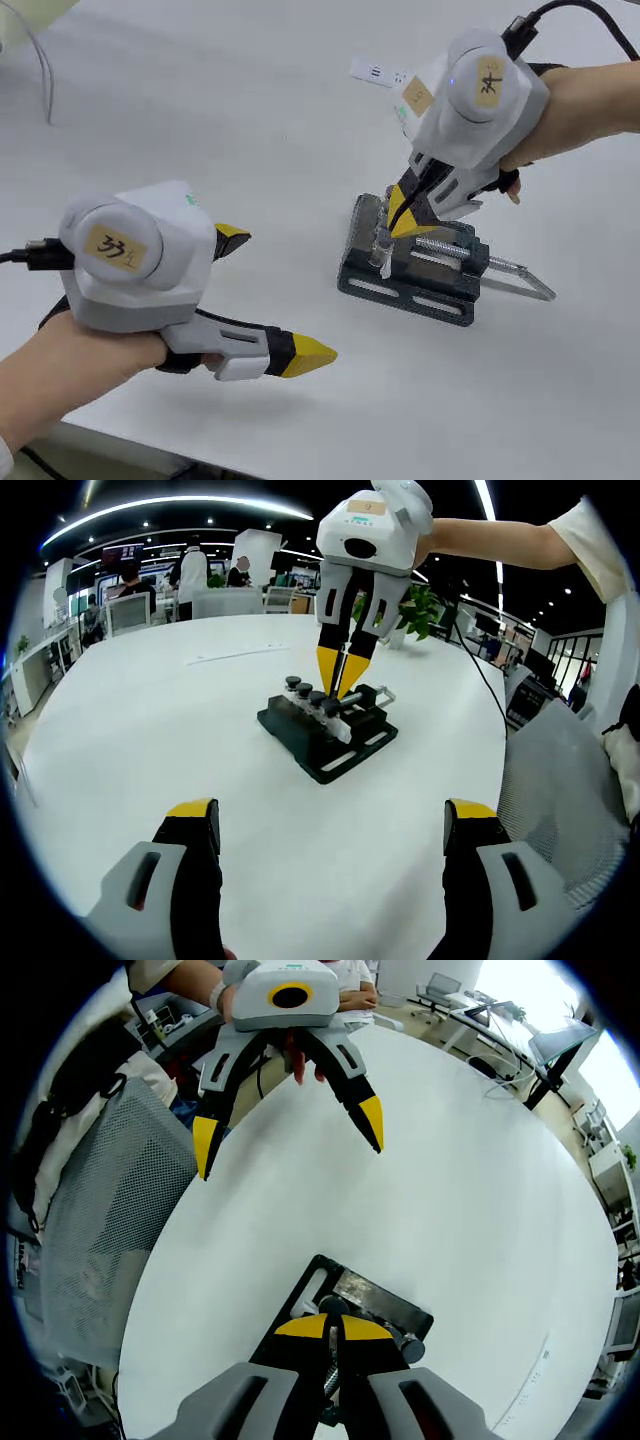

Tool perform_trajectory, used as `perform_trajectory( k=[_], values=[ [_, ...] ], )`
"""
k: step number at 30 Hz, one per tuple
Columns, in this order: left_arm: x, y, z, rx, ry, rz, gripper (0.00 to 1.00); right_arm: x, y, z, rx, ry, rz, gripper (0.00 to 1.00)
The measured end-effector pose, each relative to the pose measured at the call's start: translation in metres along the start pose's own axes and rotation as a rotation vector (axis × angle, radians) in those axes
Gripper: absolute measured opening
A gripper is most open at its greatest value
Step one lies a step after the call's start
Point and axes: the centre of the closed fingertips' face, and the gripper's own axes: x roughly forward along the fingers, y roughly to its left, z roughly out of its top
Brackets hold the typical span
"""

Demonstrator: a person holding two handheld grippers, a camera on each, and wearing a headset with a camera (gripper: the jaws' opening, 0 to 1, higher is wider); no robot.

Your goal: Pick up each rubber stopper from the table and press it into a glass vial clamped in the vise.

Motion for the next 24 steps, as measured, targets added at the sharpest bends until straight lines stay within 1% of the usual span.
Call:
perform_trajectory(
  k=[4, 9, 14, 17, 19, 22, 24],
  values=[
    [0.0006, -0.0006, -0.0006, 0.000, 0.003, -0.002, 0.92, 0.0009, 0.0002, 0.0021, 0.000, -0.006, 0.003, 0.00],
    [0.0015, -0.0022, -0.0014, -0.004, 0.005, -0.004, 0.92, 0.0018, 0.0002, 0.0025, -0.008, 0.000, 0.012, 0.00],
    [0.0022, -0.0021, -0.0031, -0.006, 0.009, -0.009, 0.91, 0.0027, 0.0003, 0.0024, -0.009, 0.005, 0.032, 0.00],
    [0.0025, -0.0024, -0.0039, -0.006, 0.010, -0.013, 0.91, 0.0032, -0.0018, 0.0026, 0.009, 0.003, 0.051, 0.00],
    [0.0030, -0.0018, -0.0052, -0.006, 0.012, -0.013, 0.91, 0.0033, -0.0007, 0.0025, 0.023, 0.001, 0.076, 0.00],
    [0.0037, -0.0019, -0.0063, -0.007, 0.016, -0.016, 0.91, 0.0037, -0.0003, 0.0036, 0.035, 0.011, 0.106, 0.00],
    [0.0043, -0.0021, -0.0068, -0.008, 0.015, -0.020, 0.91, 0.0041, -0.0015, 0.0039, 0.056, 0.019, 0.127, 0.00]
  ],
)
